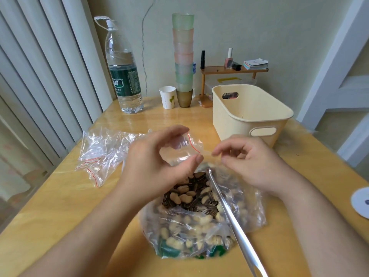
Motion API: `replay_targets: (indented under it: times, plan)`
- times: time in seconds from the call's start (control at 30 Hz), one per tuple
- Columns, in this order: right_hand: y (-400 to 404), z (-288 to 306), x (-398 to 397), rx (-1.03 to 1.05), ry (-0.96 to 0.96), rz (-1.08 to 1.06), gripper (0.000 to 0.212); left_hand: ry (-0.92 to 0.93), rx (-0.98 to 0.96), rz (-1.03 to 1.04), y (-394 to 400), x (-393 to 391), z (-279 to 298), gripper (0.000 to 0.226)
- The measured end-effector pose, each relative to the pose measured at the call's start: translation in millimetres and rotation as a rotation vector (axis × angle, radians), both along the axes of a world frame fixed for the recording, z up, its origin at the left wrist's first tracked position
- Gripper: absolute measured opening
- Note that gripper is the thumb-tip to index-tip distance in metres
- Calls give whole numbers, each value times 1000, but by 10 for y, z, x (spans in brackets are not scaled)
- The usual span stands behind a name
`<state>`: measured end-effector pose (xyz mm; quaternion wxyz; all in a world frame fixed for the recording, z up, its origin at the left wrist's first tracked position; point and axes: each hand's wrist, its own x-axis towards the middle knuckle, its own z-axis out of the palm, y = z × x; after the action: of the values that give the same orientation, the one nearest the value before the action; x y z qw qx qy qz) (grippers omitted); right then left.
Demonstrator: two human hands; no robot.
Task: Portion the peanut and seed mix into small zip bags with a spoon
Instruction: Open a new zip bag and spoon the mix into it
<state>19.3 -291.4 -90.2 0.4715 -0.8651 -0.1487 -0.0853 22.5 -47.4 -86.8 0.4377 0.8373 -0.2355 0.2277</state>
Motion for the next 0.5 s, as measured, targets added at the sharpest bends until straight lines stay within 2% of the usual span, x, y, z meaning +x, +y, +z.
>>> replay_targets:
  times: [0.07,0.13,0.23,0.37,0.5]
  plan:
    - [-24,-16,-30,-256,86,102,37,139,-64,-78,37,34,92,61]
    - [35,-26,-77,-388,162,207,41,237,-97,-140,92,49,127,61]
    - [106,-42,-115,-526,154,254,47,323,-131,-171,157,49,40,60]
    - [120,-60,-113,-487,110,251,38,373,-184,-183,178,36,-172,56]
    - [119,-121,-20,-366,-135,106,36,392,-236,-196,215,23,-262,49]
